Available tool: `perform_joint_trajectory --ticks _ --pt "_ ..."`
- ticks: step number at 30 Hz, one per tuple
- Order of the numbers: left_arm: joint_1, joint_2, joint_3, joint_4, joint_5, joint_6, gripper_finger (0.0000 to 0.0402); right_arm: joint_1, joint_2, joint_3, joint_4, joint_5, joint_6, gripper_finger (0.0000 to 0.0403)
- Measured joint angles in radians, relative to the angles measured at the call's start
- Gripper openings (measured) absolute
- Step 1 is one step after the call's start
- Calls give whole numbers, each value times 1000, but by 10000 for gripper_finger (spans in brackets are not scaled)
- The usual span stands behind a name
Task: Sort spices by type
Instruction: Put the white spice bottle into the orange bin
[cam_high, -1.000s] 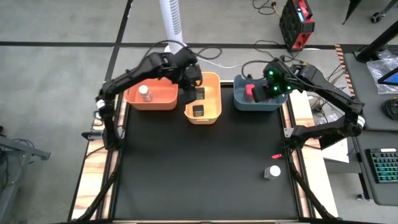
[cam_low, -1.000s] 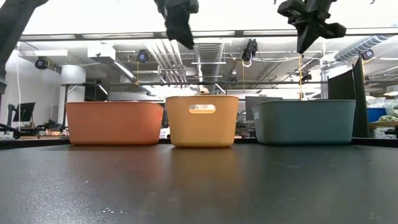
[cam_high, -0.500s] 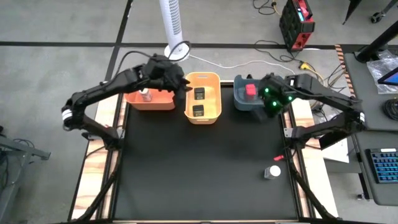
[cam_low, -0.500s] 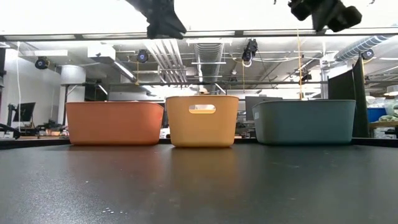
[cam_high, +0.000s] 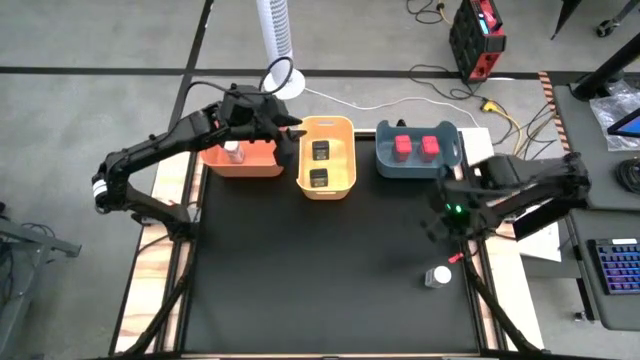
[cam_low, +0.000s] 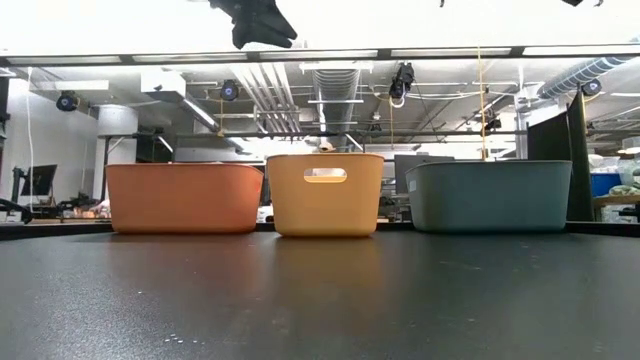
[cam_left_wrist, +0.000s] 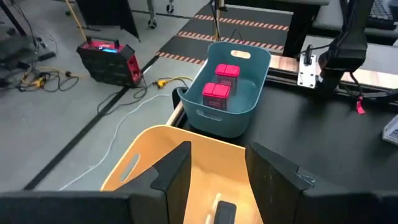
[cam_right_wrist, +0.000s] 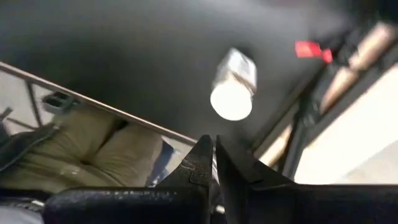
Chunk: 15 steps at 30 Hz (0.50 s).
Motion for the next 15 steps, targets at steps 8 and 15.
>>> perform_joint_trajectory --ticks 8,15 --pt "1 0 0 10 -73 50 136 309 -60 -179 173 11 366 13" --pt "5 0 -1 20 -76 63 136 496 -99 -354 322 199 498 12"
